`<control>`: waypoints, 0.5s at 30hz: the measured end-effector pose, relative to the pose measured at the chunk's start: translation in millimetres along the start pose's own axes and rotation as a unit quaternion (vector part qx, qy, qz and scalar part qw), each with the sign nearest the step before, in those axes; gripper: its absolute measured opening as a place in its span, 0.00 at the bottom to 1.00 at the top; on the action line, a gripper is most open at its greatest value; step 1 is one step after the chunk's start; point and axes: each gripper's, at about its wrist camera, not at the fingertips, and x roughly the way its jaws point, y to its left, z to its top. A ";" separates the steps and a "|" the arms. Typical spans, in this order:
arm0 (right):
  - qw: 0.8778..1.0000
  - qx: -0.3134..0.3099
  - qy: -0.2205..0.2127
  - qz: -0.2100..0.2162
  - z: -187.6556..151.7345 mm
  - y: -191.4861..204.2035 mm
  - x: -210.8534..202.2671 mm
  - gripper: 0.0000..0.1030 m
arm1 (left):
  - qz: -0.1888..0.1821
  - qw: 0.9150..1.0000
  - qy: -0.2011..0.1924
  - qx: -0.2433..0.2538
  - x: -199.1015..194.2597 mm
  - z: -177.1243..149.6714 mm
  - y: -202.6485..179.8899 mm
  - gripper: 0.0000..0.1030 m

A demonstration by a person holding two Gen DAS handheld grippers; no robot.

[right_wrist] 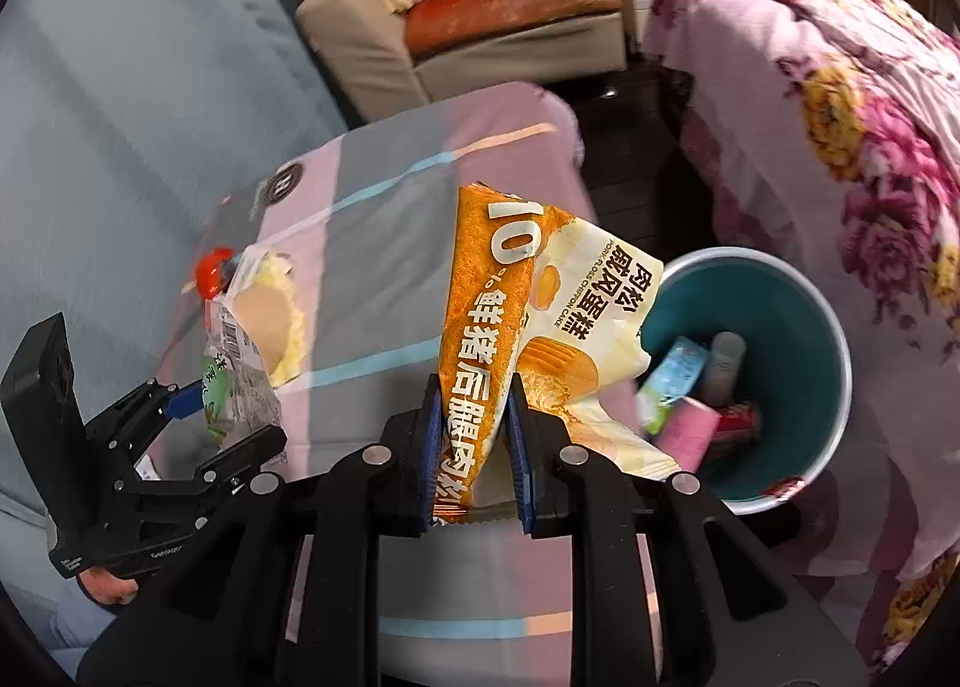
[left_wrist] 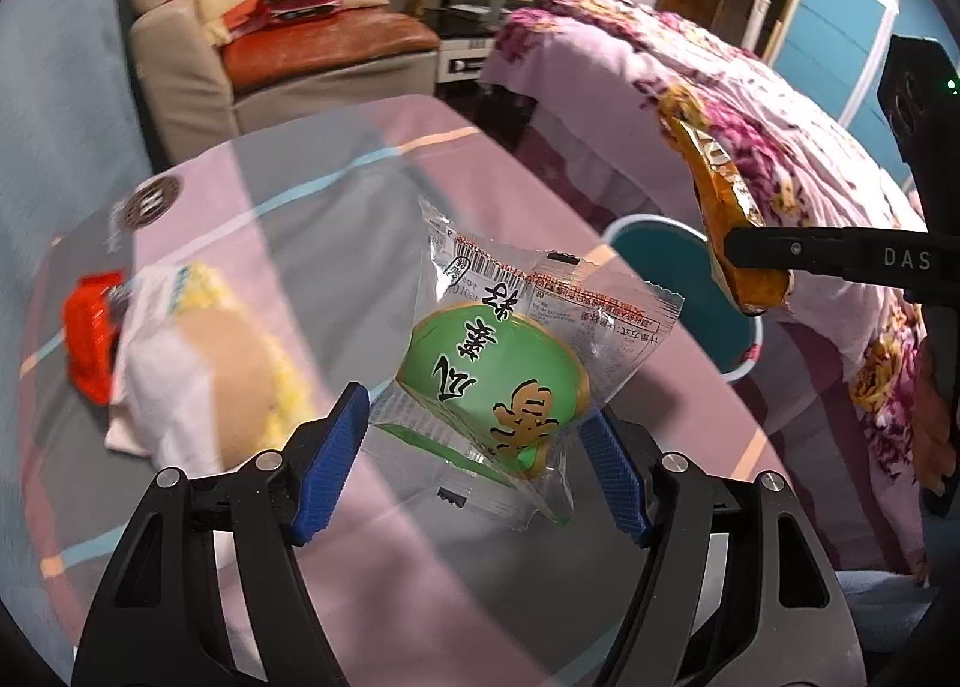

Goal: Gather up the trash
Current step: 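Carry both packets over the teal bin and open the left gripper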

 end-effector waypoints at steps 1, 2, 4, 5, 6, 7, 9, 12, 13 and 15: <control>1.000 0.004 -0.002 0.000 -0.3 -5.3 -1.8 0.18 | -0.001 1.000 0.001 0.005 3.0 3.5 -7.0 0.70; 1.000 0.010 -0.006 -0.001 -0.7 -14.7 -4.9 0.18 | -0.004 1.000 0.004 0.012 7.3 7.4 -15.4 0.70; 1.000 0.020 -0.010 -0.002 -1.6 -30.3 -8.4 0.18 | -0.008 1.000 0.009 0.025 16.9 15.6 -33.6 0.70; 1.000 0.023 -0.012 -0.003 -1.6 -37.0 -9.9 0.18 | -0.010 0.999 0.012 0.030 21.2 18.9 -41.4 0.70; 0.999 0.031 -0.016 -0.005 -1.9 -48.7 -12.7 0.18 | -0.011 0.999 0.014 0.035 24.8 22.1 -47.2 0.70; 0.999 0.035 -0.018 -0.005 -2.3 -54.9 -14.1 0.18 | -0.013 0.999 0.017 0.041 30.2 26.3 -56.4 0.70; 0.999 0.045 -0.022 -0.006 -3.2 -70.9 -18.0 0.18 | -0.016 0.998 0.022 0.051 38.4 32.5 -69.3 0.70; 0.998 0.061 -0.027 -0.010 -4.7 -97.3 -22.4 0.18 | -0.021 0.997 0.029 0.063 51.6 41.4 -88.5 0.70; 0.997 0.065 -0.027 -0.011 -5.0 -102.5 -22.2 0.18 | -0.022 0.997 0.032 0.066 55.7 44.2 -94.2 0.70; 0.997 0.074 -0.028 -0.015 -5.1 -117.8 -23.5 0.18 | -0.028 0.996 0.038 0.072 65.7 50.9 -106.8 0.70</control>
